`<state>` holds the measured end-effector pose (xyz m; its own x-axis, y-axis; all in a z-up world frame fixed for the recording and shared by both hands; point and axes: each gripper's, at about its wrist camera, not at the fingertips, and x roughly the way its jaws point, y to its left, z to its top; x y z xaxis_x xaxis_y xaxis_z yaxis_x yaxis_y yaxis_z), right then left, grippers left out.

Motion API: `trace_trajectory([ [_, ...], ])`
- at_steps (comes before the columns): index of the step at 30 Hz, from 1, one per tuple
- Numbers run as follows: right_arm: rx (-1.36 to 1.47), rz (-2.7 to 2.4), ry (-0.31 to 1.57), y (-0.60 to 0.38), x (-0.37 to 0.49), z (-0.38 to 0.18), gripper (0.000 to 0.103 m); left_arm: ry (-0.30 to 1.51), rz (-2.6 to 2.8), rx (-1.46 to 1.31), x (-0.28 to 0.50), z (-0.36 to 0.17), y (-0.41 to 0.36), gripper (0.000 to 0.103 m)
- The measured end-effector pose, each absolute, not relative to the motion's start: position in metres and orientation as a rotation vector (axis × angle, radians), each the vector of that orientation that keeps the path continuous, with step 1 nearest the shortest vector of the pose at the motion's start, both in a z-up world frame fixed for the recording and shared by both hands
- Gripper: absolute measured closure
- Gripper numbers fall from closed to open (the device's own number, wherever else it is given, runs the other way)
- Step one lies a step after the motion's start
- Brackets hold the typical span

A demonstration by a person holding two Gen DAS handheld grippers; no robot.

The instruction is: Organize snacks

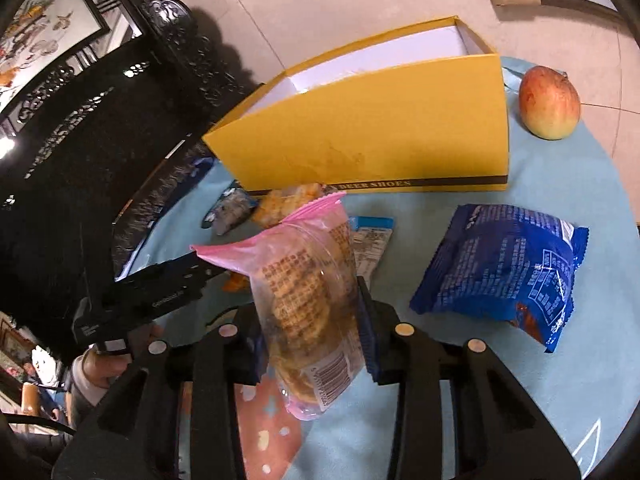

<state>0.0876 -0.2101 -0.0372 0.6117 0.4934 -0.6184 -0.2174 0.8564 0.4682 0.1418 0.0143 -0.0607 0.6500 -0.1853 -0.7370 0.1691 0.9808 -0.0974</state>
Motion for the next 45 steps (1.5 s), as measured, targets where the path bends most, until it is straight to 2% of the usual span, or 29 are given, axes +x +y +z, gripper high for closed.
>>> trace_trajectory([
  [1,0.375,0.426,0.82,-0.211,0.087,-0.037,0.066,0.83,-0.215,-0.016,0.14,-0.058,0.011,0.026],
  [7,0.387,0.45,0.817,-0.214,0.08,-0.034,0.066,0.825,-0.253,0.049,0.136,-0.059,-0.012,0.024],
  [9,0.38,0.456,0.813,-0.21,0.08,-0.033,0.066,0.884,-0.238,0.057,0.144,-0.072,-0.014,0.035],
  [10,0.378,0.458,0.811,-0.209,0.08,-0.032,0.066,0.912,-0.225,0.057,0.148,-0.078,-0.014,0.046],
  [13,0.372,0.456,0.812,-0.208,0.081,-0.032,0.066,0.912,-0.21,0.051,0.151,-0.08,-0.012,0.049],
  [14,0.373,0.455,0.814,-0.208,0.081,-0.033,0.066,0.909,-0.202,0.057,0.15,-0.079,-0.012,0.059],
  [15,0.373,0.454,0.816,-0.208,0.082,-0.033,0.066,0.899,-0.208,0.059,0.147,-0.076,-0.012,0.061],
  [26,0.342,0.435,0.762,-0.205,0.075,-0.022,0.066,0.843,-0.225,0.044,0.117,-0.037,-0.007,0.062],
  [33,0.284,0.341,0.619,-0.215,0.069,0.026,0.065,0.717,-0.249,0.075,0.12,0.038,-0.026,0.061],
  [38,0.166,0.232,0.544,-0.216,0.091,0.065,0.066,0.63,-0.24,0.084,0.155,0.089,-0.053,0.061],
  [45,0.016,0.066,0.529,-0.208,0.167,0.079,0.066,0.657,-0.168,0.084,0.232,0.099,-0.074,0.061],
])
